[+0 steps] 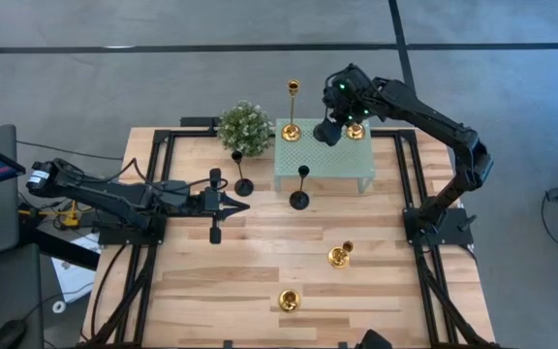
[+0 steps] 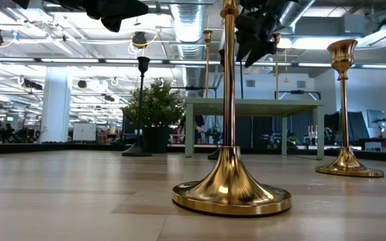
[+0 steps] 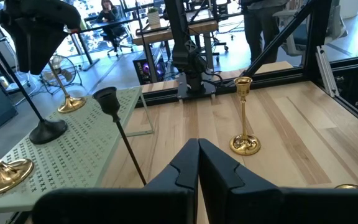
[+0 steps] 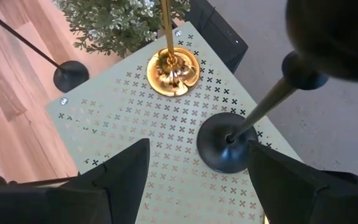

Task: Pick & Place candle stick holders
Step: Put the black candle holder on the shelf

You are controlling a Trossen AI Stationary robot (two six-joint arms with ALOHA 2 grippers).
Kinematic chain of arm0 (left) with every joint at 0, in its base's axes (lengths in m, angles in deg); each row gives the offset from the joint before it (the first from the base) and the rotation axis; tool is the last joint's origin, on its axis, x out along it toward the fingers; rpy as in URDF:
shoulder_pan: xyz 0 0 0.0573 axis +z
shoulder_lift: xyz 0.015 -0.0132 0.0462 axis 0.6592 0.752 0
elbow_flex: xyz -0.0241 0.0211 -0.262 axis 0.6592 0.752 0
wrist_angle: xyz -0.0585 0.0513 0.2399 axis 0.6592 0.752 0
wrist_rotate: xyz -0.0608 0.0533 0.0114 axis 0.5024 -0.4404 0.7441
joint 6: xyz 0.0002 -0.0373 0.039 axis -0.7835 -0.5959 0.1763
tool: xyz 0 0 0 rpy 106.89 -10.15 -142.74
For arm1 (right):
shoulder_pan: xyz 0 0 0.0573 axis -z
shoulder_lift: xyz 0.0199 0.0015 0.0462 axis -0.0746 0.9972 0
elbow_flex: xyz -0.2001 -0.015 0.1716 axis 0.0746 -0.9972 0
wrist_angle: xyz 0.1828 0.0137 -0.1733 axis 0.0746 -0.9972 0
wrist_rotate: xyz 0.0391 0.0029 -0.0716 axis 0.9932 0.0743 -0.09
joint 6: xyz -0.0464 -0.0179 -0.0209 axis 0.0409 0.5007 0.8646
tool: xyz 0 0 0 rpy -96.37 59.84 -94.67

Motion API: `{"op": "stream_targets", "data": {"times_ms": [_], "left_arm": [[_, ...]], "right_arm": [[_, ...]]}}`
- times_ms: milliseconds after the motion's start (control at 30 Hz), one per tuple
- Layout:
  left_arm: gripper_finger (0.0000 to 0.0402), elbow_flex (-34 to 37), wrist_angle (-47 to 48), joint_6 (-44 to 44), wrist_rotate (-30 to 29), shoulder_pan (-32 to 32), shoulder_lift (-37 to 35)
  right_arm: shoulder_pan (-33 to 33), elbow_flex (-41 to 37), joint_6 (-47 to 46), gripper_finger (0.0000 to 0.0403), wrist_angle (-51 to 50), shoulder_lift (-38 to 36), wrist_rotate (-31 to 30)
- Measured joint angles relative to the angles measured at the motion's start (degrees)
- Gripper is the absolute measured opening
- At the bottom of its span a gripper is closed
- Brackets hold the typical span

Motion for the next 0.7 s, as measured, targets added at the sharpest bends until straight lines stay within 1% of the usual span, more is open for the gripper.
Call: {"op": "stream_targets", "data": {"times_ms": [233,500,700], "left_arm": [[0.001,0.0,0.0,0.0,0.0,0.0,0.0],[0.001,0.0,0.0,0.0,0.0,0.0,0.0],[0.001,0.0,0.0,0.0,0.0,0.0,0.0]], "right_arm": [[0.0,0.0,-2.5,0.0255,0.0,0.0,-0.4],[0.1,-0.1,-2.6,0.0255,1.6,0.2,-0.4],[1.0,-0.1,-5.7,0.0255,0.5,0.2,-2.9]]}}
